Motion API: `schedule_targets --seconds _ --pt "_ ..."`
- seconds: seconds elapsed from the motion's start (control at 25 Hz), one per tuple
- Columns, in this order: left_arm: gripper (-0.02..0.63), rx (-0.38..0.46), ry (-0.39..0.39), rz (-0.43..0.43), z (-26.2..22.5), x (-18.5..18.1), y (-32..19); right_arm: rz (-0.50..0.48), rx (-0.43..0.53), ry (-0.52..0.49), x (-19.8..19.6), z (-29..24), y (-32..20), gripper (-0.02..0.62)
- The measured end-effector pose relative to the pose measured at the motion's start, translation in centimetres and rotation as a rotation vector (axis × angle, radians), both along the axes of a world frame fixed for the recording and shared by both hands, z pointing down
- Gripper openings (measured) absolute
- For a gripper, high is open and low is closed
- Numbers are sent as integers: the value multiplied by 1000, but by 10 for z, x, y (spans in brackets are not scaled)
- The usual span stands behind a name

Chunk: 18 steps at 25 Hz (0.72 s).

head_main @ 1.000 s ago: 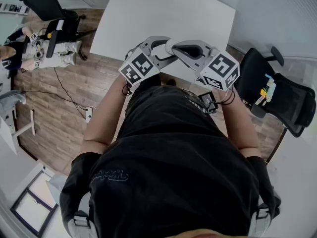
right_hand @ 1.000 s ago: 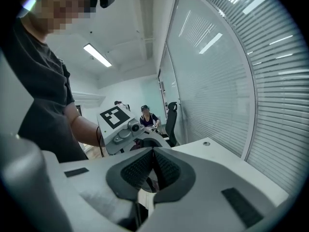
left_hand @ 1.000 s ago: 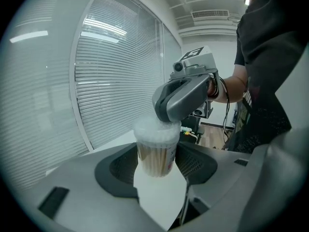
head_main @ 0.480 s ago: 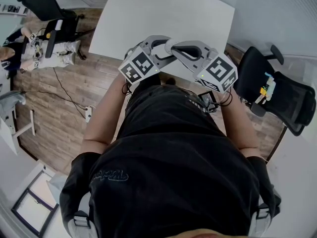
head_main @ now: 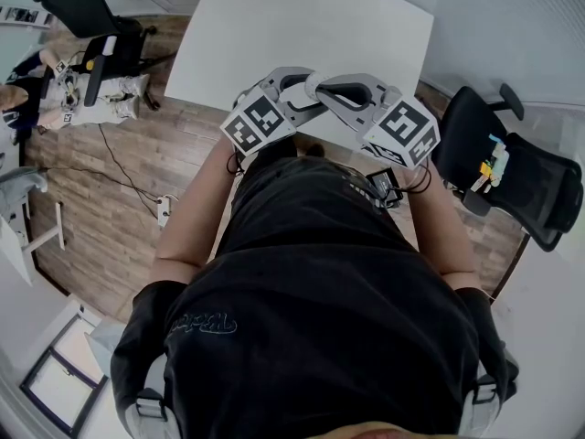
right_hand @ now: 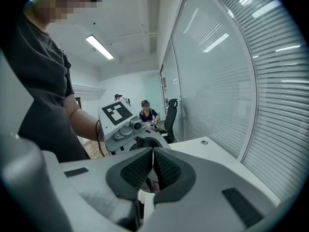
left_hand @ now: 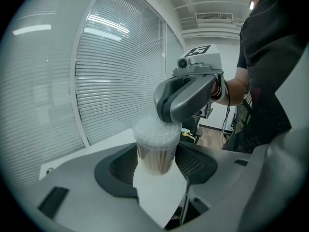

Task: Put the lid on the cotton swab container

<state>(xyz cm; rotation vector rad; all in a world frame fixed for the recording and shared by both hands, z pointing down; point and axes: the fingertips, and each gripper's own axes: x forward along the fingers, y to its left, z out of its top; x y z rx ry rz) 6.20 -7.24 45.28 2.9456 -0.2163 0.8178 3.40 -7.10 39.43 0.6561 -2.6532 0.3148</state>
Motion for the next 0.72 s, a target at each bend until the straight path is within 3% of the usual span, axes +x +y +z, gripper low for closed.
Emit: schedule_targets --seconds 0.72 --pt "253 16 2 -17 -1 -3 -4 40 -11 -37 8 -4 -6 26"
